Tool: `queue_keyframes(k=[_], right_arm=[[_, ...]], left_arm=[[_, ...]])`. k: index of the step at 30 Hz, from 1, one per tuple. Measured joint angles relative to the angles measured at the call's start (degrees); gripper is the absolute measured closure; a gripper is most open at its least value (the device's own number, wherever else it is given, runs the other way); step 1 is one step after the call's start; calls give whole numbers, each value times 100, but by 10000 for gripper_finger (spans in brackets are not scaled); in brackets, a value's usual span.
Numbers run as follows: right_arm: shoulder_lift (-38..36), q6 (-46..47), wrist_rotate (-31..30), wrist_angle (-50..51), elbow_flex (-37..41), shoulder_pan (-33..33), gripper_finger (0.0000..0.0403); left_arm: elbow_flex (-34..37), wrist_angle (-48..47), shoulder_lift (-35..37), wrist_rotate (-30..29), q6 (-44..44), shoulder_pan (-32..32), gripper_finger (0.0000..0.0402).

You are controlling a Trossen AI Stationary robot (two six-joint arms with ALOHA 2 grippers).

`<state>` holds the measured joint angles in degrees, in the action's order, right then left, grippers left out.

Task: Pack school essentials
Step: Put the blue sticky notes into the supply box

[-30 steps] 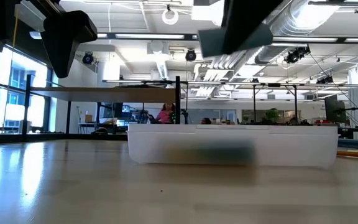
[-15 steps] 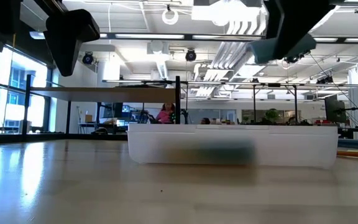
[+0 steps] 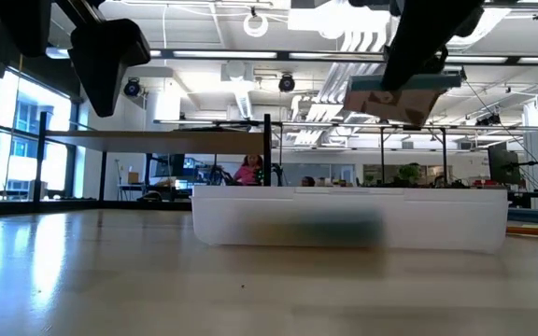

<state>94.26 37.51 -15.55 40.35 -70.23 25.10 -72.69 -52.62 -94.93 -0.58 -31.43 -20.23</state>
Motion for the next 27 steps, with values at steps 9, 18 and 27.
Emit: queue_keyframes(k=[9, 18, 27], right_arm=[[4, 104, 171, -767, 448, 1, 78], [5, 176, 129, -1205, 1086, 1, 78], [23, -79, 166, -1884, 1391, 1, 78]], left_arm=[[0, 0, 2, -4, -37, 0, 7], [0, 1, 2, -7, -158, 0, 7], [0, 15, 2, -7, -253, 0, 7]])
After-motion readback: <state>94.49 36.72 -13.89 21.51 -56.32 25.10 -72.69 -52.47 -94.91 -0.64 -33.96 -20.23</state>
